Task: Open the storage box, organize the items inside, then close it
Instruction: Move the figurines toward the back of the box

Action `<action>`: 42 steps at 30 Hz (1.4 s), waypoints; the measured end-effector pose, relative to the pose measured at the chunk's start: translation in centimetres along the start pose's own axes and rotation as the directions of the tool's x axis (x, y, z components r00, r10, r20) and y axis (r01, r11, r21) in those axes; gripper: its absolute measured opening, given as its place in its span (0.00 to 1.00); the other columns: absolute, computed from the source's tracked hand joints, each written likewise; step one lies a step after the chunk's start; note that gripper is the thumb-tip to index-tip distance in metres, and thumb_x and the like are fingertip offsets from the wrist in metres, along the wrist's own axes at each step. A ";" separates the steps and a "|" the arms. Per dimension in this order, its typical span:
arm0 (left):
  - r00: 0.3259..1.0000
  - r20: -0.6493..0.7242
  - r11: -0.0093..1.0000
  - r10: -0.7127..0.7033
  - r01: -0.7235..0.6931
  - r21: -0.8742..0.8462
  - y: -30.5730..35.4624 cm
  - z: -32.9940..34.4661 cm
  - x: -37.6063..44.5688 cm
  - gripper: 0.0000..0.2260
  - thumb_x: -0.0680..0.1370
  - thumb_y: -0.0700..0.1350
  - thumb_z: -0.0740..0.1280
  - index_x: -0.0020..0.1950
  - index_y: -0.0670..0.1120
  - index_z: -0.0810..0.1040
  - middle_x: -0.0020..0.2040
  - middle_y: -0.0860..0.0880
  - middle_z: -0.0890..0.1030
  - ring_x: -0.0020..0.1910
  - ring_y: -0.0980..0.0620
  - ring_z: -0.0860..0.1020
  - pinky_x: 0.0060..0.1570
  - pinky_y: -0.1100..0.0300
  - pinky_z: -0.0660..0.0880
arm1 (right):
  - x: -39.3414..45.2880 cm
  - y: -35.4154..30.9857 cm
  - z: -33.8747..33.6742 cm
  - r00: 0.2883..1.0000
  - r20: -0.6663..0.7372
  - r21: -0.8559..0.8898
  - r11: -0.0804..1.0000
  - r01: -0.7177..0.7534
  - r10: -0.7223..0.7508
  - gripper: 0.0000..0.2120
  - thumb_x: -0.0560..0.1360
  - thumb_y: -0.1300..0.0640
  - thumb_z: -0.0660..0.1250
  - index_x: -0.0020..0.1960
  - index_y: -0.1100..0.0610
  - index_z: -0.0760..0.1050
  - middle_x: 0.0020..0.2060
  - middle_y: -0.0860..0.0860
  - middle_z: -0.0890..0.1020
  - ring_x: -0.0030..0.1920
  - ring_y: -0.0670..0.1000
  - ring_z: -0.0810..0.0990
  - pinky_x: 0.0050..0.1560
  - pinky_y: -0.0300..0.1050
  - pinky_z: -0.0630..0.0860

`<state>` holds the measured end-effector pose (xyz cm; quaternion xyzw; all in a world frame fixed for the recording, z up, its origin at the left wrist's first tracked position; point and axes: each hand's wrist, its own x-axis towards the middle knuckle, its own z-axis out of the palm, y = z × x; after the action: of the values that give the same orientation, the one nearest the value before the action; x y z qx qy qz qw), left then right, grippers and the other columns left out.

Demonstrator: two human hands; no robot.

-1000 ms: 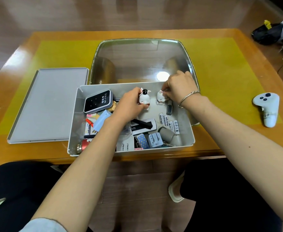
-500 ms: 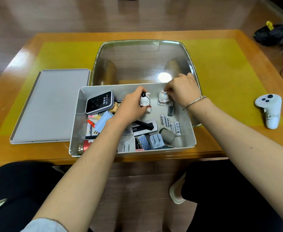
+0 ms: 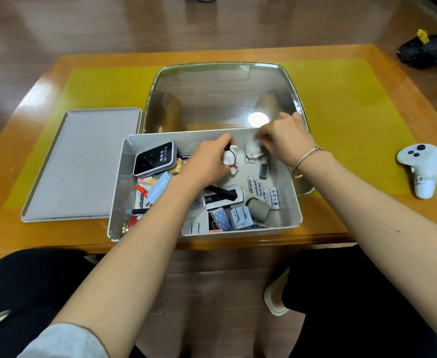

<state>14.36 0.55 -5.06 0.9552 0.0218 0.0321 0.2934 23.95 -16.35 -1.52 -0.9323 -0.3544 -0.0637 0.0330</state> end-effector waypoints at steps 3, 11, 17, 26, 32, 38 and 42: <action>1.000 -0.017 0.991 -0.009 0.011 0.135 0.8 0.2 1.0 0.15 0.72 0.42 0.70 0.57 0.46 0.72 0.47 0.43 0.80 0.47 0.39 0.76 0.40 0.53 0.70 | -0.1 -0.2 0.0 1.000 -0.025 -0.007 1.000 -0.013 0.013 0.10 0.78 0.53 0.62 0.54 0.49 0.81 0.44 0.53 0.83 0.54 0.56 0.73 0.54 0.49 0.62; 0.997 -0.015 0.967 -0.077 0.078 0.241 1.1 0.9 1.7 0.22 0.70 0.48 0.75 0.56 0.45 0.68 0.46 0.42 0.80 0.47 0.38 0.76 0.41 0.50 0.71 | -0.1 -0.4 0.3 0.998 -0.019 -0.025 0.998 -0.057 0.056 0.09 0.77 0.51 0.63 0.53 0.49 0.81 0.43 0.53 0.83 0.54 0.56 0.73 0.55 0.50 0.62; 0.997 -0.081 0.953 0.004 0.021 0.301 0.9 1.0 1.1 0.22 0.72 0.55 0.72 0.59 0.47 0.69 0.49 0.47 0.82 0.50 0.41 0.78 0.40 0.55 0.66 | 0.1 -0.7 0.6 0.997 0.002 -0.017 0.997 -0.074 0.074 0.10 0.75 0.47 0.66 0.54 0.47 0.80 0.44 0.52 0.83 0.56 0.55 0.72 0.55 0.51 0.62; 0.995 -0.093 0.940 -0.024 0.054 0.336 0.9 1.6 1.0 0.14 0.78 0.51 0.66 0.61 0.47 0.70 0.51 0.44 0.81 0.51 0.40 0.77 0.41 0.54 0.67 | 0.0 -1.1 1.2 0.997 0.007 -0.028 0.996 -0.083 0.083 0.08 0.75 0.52 0.66 0.51 0.48 0.81 0.42 0.51 0.83 0.55 0.56 0.72 0.54 0.52 0.62; 0.995 -0.093 0.943 -0.023 0.053 0.327 1.1 1.5 1.1 0.15 0.78 0.50 0.66 0.60 0.47 0.70 0.51 0.44 0.81 0.51 0.39 0.77 0.42 0.52 0.69 | 0.0 -1.0 1.0 0.995 0.004 0.016 0.995 -0.095 0.095 0.08 0.74 0.51 0.67 0.52 0.48 0.81 0.43 0.51 0.84 0.55 0.57 0.72 0.55 0.51 0.61; 0.991 -0.133 0.950 -0.021 0.061 0.305 1.6 1.7 1.7 0.14 0.77 0.47 0.67 0.57 0.43 0.68 0.45 0.42 0.80 0.45 0.38 0.77 0.37 0.53 0.66 | -0.3 -1.0 1.1 0.996 0.007 -0.019 0.996 -0.088 0.088 0.10 0.74 0.51 0.67 0.55 0.49 0.80 0.47 0.52 0.83 0.56 0.57 0.71 0.53 0.51 0.63; 0.990 -0.143 0.953 -0.005 0.048 0.299 1.7 1.9 1.9 0.13 0.77 0.47 0.67 0.56 0.43 0.67 0.43 0.42 0.80 0.43 0.38 0.76 0.35 0.53 0.65 | -0.4 -1.0 1.2 0.996 -0.002 -0.012 0.996 -0.084 0.084 0.11 0.75 0.51 0.66 0.56 0.51 0.80 0.50 0.53 0.81 0.57 0.57 0.70 0.54 0.51 0.63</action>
<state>16.46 -1.79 -5.57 0.9838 0.0599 0.0916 0.1421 23.10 -15.79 -2.73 -0.9465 -0.3145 -0.0650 0.0303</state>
